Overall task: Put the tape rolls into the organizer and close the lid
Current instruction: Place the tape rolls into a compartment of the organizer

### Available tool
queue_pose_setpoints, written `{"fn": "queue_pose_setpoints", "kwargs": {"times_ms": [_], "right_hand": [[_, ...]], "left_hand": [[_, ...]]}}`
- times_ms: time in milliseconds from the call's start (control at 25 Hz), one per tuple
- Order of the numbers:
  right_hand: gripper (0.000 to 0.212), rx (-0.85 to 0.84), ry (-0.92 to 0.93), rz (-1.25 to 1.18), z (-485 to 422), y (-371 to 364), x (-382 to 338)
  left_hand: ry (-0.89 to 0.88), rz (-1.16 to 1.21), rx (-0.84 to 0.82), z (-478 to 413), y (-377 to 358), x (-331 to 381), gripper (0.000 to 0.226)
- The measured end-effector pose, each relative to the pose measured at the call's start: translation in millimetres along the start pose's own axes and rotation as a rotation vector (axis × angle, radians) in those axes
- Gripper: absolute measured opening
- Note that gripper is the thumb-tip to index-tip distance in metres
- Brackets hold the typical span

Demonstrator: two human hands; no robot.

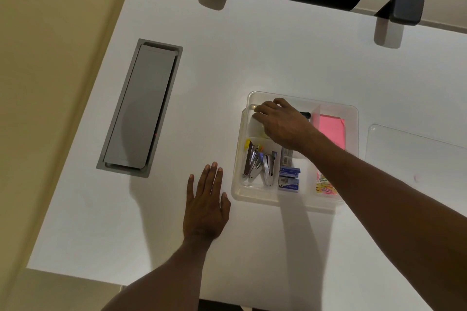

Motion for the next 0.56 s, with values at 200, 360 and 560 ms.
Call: {"fn": "queue_pose_setpoints", "kwargs": {"times_ms": [200, 360, 560], "right_hand": [[0.039, -0.048, -0.049, -0.026, -1.0, -8.3, 3.4], [0.038, -0.06, -0.059, -0.041, -2.9, -10.3, 1.4], [0.045, -0.075, -0.135, -0.177, 8.1, -12.4, -1.7]], "left_hand": [[-0.007, -0.007, 0.006, -0.2, -1.1, -1.2, 0.066], [-0.012, -0.008, 0.016, -1.3, -2.3, -1.1, 0.067], [-0.024, -0.016, 0.019, -0.8, -2.3, -2.2, 0.067]]}}
Point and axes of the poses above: each hand's wrist, its own z-axis away from the middle knuckle, its own y-axis out of the back of the hand, x = y × z, the point moved 5 cm from there along -z, towards the middle knuckle, and after that the axes turned 12 degrees about -x, right-handed, at the moved point
